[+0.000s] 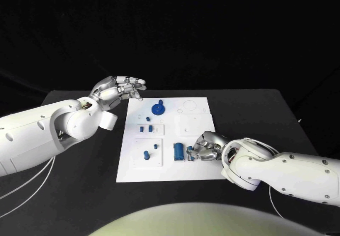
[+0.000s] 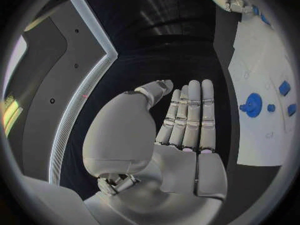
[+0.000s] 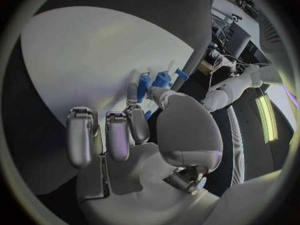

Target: Assemble the parts on the task board

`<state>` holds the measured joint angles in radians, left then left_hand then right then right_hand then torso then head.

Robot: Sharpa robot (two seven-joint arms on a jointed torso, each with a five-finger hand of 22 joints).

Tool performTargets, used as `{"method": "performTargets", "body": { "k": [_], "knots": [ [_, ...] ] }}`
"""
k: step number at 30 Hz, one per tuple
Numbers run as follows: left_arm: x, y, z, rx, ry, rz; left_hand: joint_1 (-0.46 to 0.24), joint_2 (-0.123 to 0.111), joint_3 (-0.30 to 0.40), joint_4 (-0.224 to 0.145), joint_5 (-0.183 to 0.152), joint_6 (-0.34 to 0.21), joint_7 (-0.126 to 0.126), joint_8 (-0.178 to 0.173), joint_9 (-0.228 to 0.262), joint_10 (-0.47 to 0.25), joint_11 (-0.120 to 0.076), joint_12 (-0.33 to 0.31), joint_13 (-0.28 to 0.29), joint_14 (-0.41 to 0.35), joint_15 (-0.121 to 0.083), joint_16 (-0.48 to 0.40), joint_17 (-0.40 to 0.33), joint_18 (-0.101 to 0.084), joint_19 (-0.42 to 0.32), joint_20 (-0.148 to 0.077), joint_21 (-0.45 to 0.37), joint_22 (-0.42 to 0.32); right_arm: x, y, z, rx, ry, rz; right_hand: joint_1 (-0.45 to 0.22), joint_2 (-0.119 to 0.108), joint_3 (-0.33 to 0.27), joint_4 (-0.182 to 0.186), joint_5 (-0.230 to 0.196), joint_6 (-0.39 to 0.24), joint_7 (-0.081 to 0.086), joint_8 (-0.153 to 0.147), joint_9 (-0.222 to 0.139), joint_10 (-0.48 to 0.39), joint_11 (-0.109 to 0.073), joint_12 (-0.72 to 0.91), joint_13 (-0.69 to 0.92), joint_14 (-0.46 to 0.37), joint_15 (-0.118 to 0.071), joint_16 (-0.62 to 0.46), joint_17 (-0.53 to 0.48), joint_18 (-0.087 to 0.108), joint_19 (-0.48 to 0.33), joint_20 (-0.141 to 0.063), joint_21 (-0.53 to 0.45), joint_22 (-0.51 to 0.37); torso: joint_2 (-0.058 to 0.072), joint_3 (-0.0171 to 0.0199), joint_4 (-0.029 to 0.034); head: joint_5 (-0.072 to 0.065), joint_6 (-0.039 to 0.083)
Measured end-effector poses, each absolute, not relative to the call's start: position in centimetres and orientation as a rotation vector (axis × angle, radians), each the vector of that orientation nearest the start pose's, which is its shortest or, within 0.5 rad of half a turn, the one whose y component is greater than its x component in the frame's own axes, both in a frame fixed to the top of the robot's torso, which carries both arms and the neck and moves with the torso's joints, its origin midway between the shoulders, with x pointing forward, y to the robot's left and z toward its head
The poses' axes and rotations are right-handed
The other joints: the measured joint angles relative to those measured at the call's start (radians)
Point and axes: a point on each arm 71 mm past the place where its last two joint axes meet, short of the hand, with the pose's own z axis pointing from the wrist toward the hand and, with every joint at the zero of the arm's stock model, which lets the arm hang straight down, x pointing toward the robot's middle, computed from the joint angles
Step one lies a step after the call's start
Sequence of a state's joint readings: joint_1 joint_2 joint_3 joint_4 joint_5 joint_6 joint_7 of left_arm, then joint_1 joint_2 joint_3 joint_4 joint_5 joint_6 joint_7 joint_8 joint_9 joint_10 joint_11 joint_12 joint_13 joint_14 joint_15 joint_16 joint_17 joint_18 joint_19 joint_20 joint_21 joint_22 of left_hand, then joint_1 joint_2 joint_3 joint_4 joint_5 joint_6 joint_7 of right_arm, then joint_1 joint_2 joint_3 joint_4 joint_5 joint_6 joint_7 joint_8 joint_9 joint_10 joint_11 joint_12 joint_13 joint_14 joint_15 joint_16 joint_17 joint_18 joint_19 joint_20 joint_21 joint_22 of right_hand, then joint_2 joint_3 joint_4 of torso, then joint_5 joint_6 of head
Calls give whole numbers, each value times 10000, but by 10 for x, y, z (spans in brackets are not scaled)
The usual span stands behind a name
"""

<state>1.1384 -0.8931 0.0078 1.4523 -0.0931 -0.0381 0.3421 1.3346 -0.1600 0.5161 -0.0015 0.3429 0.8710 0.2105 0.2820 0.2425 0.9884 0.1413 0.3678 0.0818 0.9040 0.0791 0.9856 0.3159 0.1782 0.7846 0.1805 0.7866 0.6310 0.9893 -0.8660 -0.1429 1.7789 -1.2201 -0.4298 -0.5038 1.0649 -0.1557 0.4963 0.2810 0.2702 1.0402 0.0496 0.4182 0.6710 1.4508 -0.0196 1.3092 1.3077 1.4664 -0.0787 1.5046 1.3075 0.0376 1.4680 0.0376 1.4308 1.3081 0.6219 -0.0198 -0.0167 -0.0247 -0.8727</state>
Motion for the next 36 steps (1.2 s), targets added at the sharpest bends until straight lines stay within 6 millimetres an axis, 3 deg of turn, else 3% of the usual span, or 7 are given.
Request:
{"method": "performTargets", "body": {
  "k": [5,12,16,27,31,34,36],
  "knots": [
    [489,241,-196,-10476,15672,-16484,0,0,0,0,0,0,0,0,0,0,0,0,0,0,0,0,0,0,0,0,0,0,370,-166,-296,3313,21110,5870,-242,44,-165,70,-579,2,-1,2,-46,0,0,40,-1,0,0,0,0,0,0,0,0,0,-6,-6,0,0,0],
    [489,241,-196,-10479,15680,-16481,0,0,0,0,0,0,0,0,0,0,0,0,0,0,0,0,0,1,0,0,0,0,369,-164,-296,3268,21150,5911,-420,-32,-271,55,-628,2,-1,-4,-86,-1,1,40,-1,0,0,0,-1,1,-1,1,0,-1,-7,-6,0,-3,0],
    [489,241,-196,-10482,15682,-16474,0,0,0,0,0,0,0,0,0,0,0,0,0,0,0,0,0,0,0,0,0,0,369,-164,-296,3228,21185,5931,-491,-103,-509,62,-144,2,-1,-4,-97,-1,1,40,-2,0,0,0,-1,1,-1,0,0,-2,-6,-6,-3,2,0],
    [489,241,-196,-10486,15688,-16465,0,0,0,0,0,0,0,0,0,0,0,0,0,0,0,0,0,1,0,0,0,0,368,-167,-295,3157,21150,5907,-727,-102,-787,55,-68,2,-4,-5,-141,-1,1,40,-2,0,0,0,-1,0,-1,1,0,-3,-7,-2,0,16,0],
    [489,241,-196,-10489,15687,-16459,0,0,0,0,0,0,0,0,0,0,0,0,0,0,0,0,0,1,0,0,0,0,367,-170,-294,3123,21055,5886,-720,-102,-852,-10,-68,2,-4,-5,-141,-1,1,40,-2,0,0,0,-2,0,-1,1,0,-4,-7,-1,1,31,0],
    [489,242,-196,-10494,15682,-16443,0,0,0,0,0,0,0,0,0,0,0,0,0,0,0,0,0,1,0,0,0,0,365,-172,-291,3016,20895,5996,-265,-74,-947,-144,-96,-34,32,53,-164,-1,1,10,-3,0,0,0,-2,1,-1,1,0,-4,-7,4,-3,50,0],
    [490,243,-196,-10498,15678,-16433,0,0,0,0,0,0,0,0,0,0,0,0,0,0,0,0,0,1,0,0,0,0,363,-170,-288,2839,20745,6166,33,-73,-951,-280,-563,-34,32,71,-177,55,-25,82,-3,0,0,0,-2,1,-1,1,0,-4,-7,6,-9,56,0]
  ]
}}
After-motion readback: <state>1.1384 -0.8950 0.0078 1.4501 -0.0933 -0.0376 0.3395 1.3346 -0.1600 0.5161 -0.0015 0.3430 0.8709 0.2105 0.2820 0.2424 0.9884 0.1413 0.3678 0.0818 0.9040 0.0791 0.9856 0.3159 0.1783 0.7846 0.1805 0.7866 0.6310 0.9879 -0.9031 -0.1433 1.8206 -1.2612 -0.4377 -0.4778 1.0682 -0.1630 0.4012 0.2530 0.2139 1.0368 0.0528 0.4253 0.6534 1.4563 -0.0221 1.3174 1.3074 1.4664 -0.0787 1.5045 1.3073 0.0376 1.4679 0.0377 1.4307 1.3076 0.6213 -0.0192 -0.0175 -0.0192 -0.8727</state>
